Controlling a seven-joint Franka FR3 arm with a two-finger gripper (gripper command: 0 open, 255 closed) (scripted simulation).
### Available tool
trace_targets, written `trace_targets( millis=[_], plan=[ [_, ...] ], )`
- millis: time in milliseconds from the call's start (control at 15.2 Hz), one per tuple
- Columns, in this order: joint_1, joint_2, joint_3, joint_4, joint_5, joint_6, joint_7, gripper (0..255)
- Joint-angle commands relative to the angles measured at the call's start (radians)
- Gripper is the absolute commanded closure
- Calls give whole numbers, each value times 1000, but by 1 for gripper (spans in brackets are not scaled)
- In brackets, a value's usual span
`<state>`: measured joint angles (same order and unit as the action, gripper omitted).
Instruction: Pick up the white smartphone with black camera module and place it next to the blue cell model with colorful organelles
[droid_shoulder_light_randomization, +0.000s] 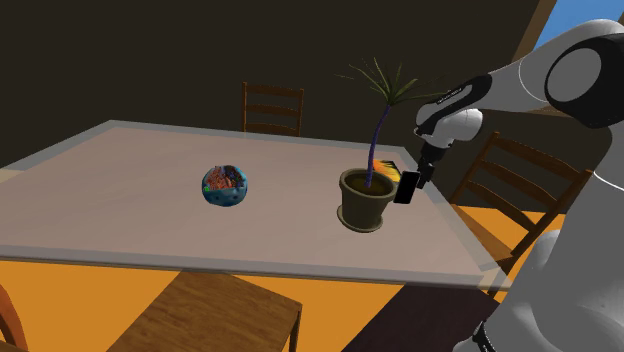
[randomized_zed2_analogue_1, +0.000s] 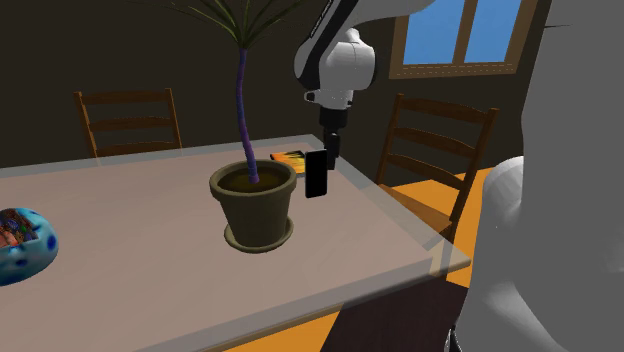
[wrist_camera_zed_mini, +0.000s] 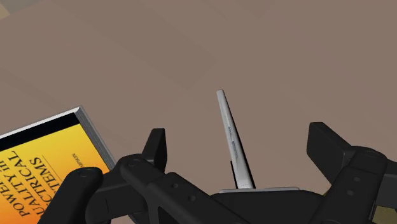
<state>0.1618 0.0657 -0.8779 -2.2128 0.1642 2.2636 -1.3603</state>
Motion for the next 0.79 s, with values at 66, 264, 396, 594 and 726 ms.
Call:
trace_targets(
  millis=[66, 264, 396, 594, 726],
  plan=[
    [0, 0, 0, 0, 0, 0, 0, 255],
    [0, 0, 0, 0, 0, 0, 0, 255],
    [0, 0, 0, 0, 0, 0, 0, 255],
    [0, 0, 0, 0, 0, 0, 0, 255],
    [2, -11, -1, 5, -13, -11, 10, 255]
  ],
)
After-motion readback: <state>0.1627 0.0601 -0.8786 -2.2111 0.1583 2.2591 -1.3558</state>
